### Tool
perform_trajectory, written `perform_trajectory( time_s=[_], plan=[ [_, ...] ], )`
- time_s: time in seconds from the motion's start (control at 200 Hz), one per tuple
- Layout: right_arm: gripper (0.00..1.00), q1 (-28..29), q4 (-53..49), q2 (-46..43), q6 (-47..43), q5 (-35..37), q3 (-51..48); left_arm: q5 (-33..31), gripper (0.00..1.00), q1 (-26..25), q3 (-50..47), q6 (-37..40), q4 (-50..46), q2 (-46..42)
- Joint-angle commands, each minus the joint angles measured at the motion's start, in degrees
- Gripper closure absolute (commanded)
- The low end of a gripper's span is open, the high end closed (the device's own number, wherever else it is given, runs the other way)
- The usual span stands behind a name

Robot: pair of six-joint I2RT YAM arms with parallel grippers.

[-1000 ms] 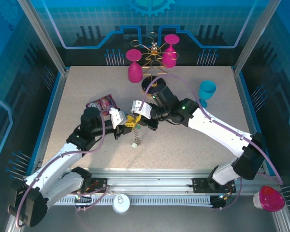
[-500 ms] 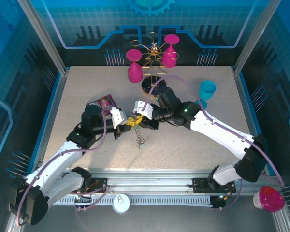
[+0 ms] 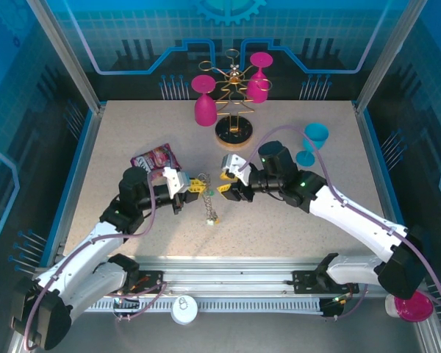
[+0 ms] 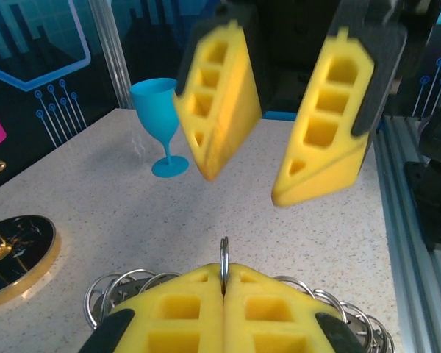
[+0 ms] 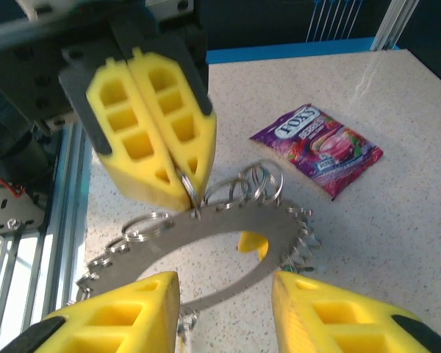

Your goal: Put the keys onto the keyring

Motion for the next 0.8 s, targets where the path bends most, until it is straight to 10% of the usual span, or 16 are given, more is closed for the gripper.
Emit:
perform_trajectory(
  time_s=[0.0,0.796],
  plan=[
    [0.64,-0.2,7.7,-1.3,-0.7,-2.9,-2.6,5.1,1.00,0.0,1.2,-2.3,4.2,-0.5],
    [0.92,0.5,7.2,4.3,-2.8,-13.2,2.5,13.4,1.00,-0.1,3.0,-5.1,9.8,4.4]
  ],
)
